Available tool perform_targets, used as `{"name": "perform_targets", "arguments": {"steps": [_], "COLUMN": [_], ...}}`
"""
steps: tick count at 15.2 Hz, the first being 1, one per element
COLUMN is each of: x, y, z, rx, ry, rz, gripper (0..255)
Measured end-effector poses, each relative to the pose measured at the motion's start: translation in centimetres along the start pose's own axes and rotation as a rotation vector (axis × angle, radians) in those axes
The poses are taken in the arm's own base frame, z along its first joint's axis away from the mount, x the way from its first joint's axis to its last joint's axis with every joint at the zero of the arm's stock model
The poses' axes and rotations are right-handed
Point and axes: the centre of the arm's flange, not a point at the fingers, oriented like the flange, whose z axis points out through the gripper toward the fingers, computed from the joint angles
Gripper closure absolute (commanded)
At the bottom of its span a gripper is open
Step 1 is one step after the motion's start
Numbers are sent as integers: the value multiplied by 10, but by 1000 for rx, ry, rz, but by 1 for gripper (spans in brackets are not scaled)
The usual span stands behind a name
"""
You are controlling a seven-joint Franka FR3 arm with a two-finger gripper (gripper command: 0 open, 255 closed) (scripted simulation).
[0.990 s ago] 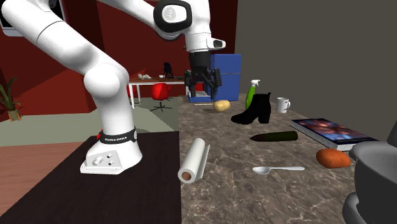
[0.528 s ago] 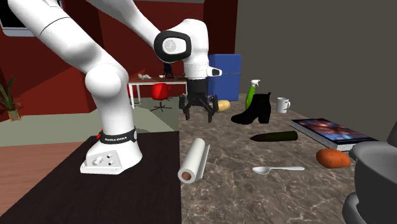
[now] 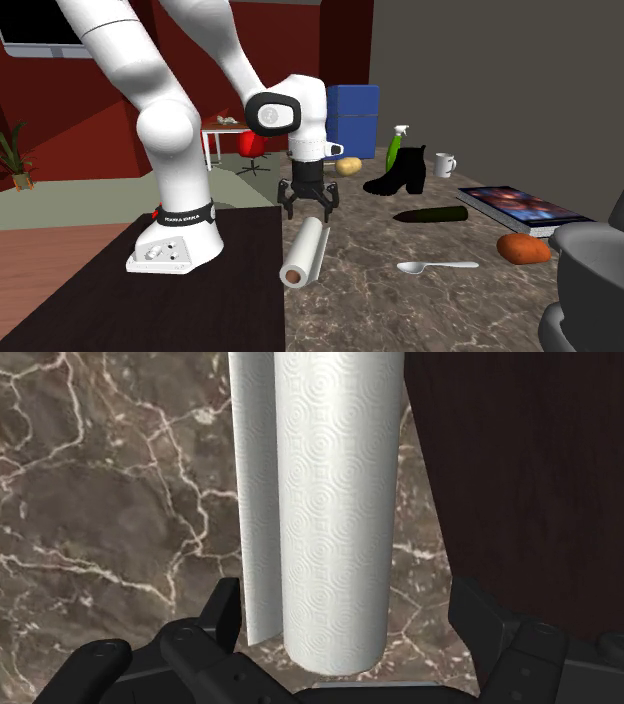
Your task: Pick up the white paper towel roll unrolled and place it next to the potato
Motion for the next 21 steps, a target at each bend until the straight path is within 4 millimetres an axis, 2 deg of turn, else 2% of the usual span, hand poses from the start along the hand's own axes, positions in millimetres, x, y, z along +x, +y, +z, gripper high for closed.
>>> {"name": "perform_targets", "arguments": {"steps": [4,11,12,21], "x": [-1,-1,-1,0], "y": [0,0,0,0], "z": [21,24,24,24], "rx": [0,-1,-1,-2], "ry": [0,0,0,1], "rz": [-3,-3,-3,-3], "gripper": [0,0,255,255]}}
